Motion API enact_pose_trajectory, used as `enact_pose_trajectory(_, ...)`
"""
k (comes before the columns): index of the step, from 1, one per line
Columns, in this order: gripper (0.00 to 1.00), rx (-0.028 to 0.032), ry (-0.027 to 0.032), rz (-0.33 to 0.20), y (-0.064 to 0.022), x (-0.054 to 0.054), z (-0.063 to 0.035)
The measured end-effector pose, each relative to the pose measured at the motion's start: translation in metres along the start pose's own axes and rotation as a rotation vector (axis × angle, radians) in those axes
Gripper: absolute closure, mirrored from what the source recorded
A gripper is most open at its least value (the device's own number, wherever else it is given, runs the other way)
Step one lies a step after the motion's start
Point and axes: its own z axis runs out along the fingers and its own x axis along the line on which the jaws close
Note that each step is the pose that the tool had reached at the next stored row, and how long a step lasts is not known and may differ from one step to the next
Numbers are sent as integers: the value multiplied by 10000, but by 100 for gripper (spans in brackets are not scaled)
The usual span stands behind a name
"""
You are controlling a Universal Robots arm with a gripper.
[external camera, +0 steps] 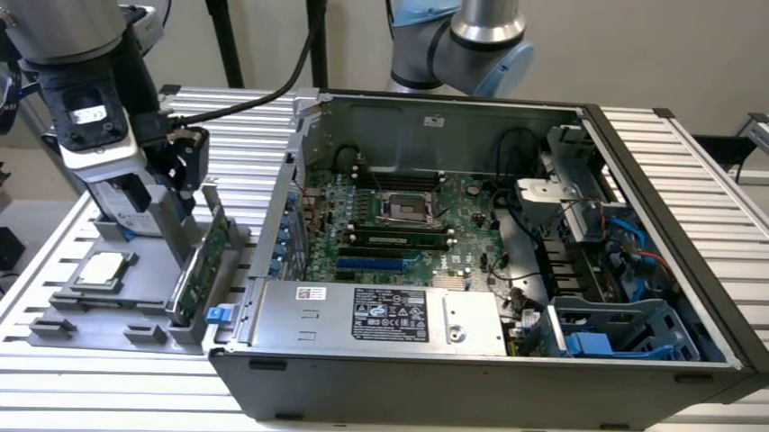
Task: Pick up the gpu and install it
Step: 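Pick up the gpu and move the gpu toward the slot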
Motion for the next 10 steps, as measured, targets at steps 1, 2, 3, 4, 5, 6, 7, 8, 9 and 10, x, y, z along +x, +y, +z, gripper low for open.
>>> enact_pose_trajectory(1, 46, -1, -1, 0, -7, -9, 19)
enact_pose_trajectory(2, 46, -1, -1, 0, -15, -17, 37)
enact_pose_trajectory(3, 46, 0, -1, 0, -22, -26, 55)
enact_pose_trajectory(4, 46, -1, -1, 0, -30, -35, 73)
enact_pose_trajectory(5, 46, 0, -1, 0, -37, -43, 91)
enact_pose_trajectory(6, 46, -1, -1, 0, -44, -51, 109)
enact_pose_trajectory(7, 46, 0, 0, 0, -51, -57, 127)
enact_pose_trajectory(8, 46, -1, -2, 0, -58, -62, 146)
enact_pose_trajectory(9, 46, 0, -1, 0, -64, -65, 163)
enact_pose_trajectory(10, 46, -1, -1, 0, -68, -68, 182)
